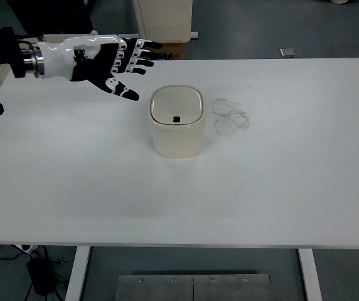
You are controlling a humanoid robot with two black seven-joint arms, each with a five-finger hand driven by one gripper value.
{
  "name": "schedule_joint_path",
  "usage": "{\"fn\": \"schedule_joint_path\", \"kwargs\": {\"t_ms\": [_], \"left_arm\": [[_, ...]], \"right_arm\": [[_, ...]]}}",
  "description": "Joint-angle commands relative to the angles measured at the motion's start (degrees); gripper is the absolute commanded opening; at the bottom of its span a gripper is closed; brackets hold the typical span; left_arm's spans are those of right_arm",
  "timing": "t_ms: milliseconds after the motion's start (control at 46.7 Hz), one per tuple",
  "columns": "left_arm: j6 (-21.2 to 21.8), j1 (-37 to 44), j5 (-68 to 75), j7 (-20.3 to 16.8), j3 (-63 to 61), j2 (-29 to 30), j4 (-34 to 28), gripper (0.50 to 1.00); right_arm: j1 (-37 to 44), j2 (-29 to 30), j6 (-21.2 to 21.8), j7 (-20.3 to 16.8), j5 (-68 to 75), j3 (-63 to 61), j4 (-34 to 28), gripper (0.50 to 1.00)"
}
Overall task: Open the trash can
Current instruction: 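Lower the left hand fingers onto the trash can lid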
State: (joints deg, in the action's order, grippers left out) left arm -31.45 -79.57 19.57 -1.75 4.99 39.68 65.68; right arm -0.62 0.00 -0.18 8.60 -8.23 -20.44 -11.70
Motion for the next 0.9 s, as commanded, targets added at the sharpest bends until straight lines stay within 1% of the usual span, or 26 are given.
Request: {"fn": "schedule_joint_path", "kwargs": {"t_ms": [0, 86, 214, 300, 428, 621, 878], "left_arm": [[-0.71, -1.99, 0.12, 0.26, -1.82, -0.21, 0.06, 1.000], [-2.21, -3.40, 0.91, 1.48, -3.05, -1.00, 0.76, 1.000], [-2.39, -4.72, 2.23, 3.51, -5.07, -3.55, 0.86, 1.000], [-2.39, -5.34, 3.45, 4.03, -6.83, -4.96, 0.94, 1.000], [-2.04, -5.69, 6.44, 6.32, -7.54, -7.16, 0.86, 1.000], [-1.60, -5.95, 7.85, 6.50, -7.54, -8.91, 0.68, 1.000], [0.34, -5.69, 10.49, 6.59, -7.54, -10.85, 0.50, 1.000]], "right_arm": [[0.00, 0.00, 0.00, 0.01, 0.05, -0.04, 0.01, 0.993], [0.00, 0.00, 0.00, 0.01, 0.05, 0.05, 0.01, 0.993], [0.00, 0.00, 0.00, 0.01, 0.05, -0.04, 0.01, 0.993], [0.00, 0.00, 0.00, 0.01, -0.03, -0.04, 0.01, 0.993], [0.00, 0.00, 0.00, 0.01, 0.05, -0.04, 0.01, 0.993], [0.00, 0.00, 0.00, 0.01, -0.03, -0.04, 0.01, 0.993], [0.00, 0.00, 0.00, 0.01, 0.05, -0.04, 0.01, 0.993]]}}
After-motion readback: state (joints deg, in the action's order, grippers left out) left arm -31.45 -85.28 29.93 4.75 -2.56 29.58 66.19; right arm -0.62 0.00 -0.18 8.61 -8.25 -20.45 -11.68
